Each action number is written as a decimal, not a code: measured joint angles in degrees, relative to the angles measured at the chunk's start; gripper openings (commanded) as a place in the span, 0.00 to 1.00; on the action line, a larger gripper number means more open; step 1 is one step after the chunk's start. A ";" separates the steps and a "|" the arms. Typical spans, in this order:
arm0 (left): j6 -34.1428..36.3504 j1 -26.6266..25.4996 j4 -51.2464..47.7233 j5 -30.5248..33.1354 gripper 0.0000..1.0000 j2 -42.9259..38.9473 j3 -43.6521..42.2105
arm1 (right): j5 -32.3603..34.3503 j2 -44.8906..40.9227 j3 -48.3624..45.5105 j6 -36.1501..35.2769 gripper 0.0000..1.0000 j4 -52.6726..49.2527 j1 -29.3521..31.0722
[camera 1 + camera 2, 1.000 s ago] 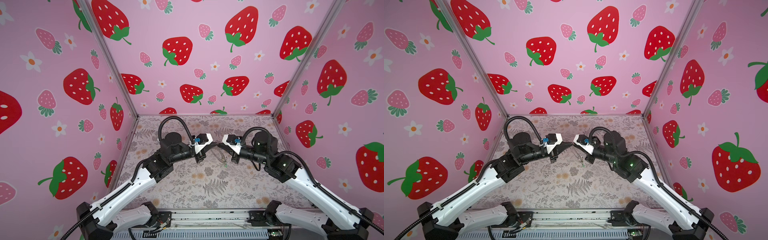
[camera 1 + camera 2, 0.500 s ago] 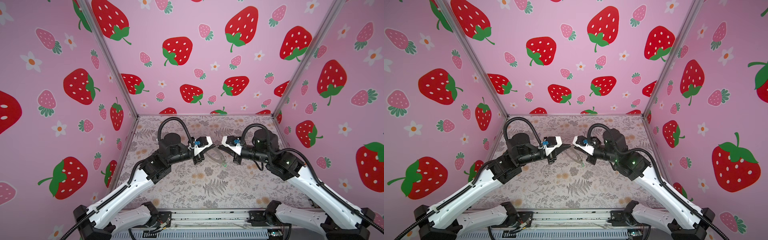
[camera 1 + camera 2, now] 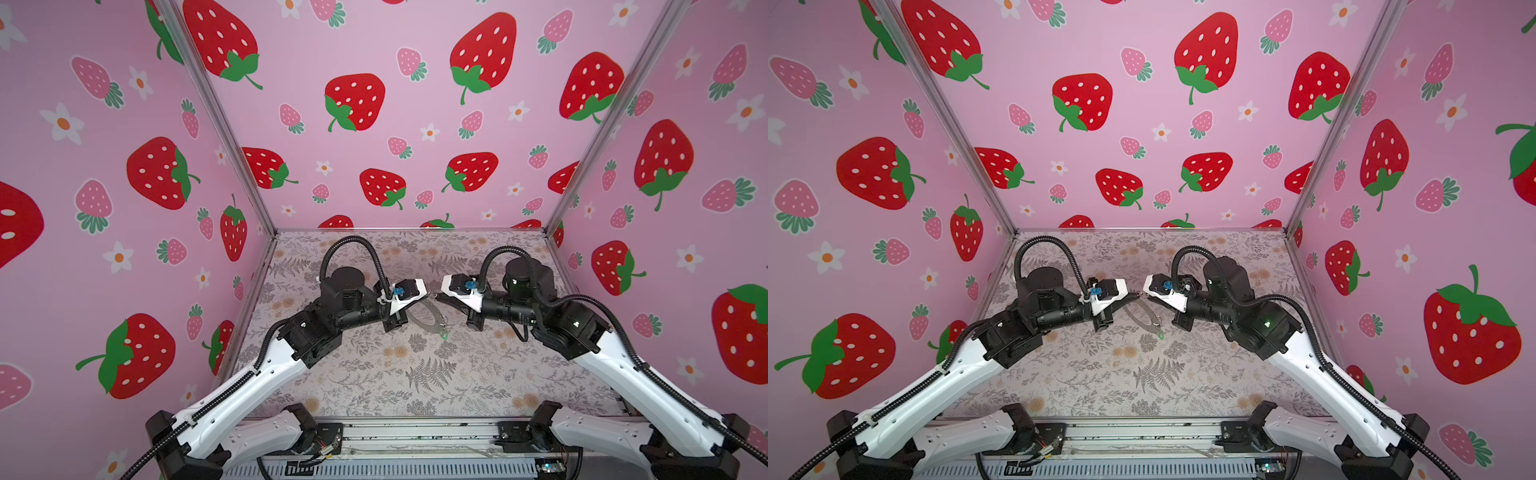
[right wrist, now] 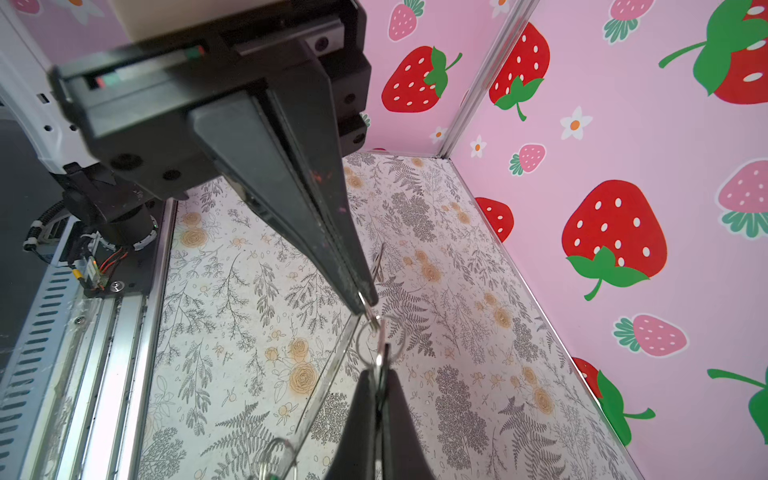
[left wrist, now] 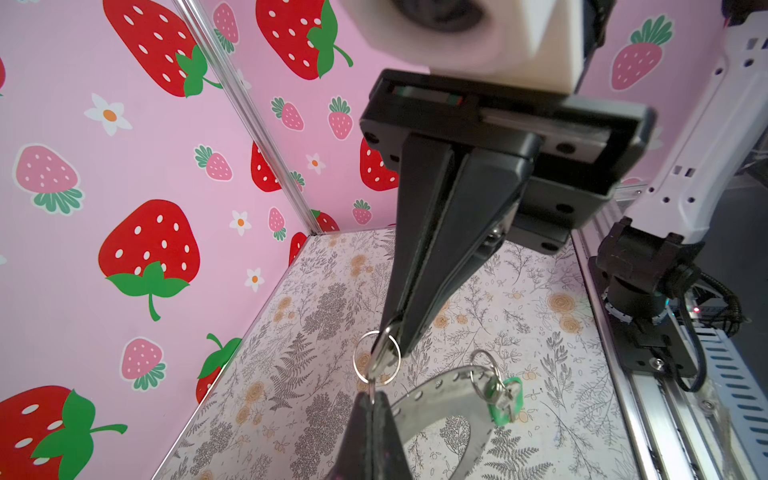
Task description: Put the keys on the keyring
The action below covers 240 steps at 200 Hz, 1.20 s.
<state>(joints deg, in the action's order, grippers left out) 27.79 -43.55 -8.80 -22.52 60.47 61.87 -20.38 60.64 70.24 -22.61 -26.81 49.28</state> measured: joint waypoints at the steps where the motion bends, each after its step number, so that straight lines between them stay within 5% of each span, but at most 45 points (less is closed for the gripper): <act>1: 0.00 0.00 -0.02 0.00 0.00 0.00 0.00 | 0.00 0.04 0.02 -0.02 0.00 -0.02 0.00; 62: -0.13 1.36 0.15 0.04 0.00 0.68 -0.68 | 1.70 2.91 2.12 -1.46 0.00 -1.33 0.00; 93: -3.08 4.42 3.72 -1.60 0.38 0.74 -4.33 | 4.44 6.71 3.98 -3.39 0.00 -3.48 0.00; 154: -13.25 17.99 9.03 -2.64 0.56 -5.99 -17.73 | 5.42 19.54 4.00 -5.88 0.00 -1.73 0.02; 200: -17.73 27.74 7.32 0.02 0.61 -13.68 -19.30 | -0.72 26.86 4.02 -4.15 0.00 5.88 0.07; 240: -18.64 28.72 4.02 1.09 0.63 -14.62 -19.80 | -2.12 28.33 -1.18 -2.05 0.00 13.35 -0.98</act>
<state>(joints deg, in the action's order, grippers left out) 9.15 -14.83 -4.78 -21.43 45.84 42.06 -22.50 88.97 69.06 -24.67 -13.45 48.29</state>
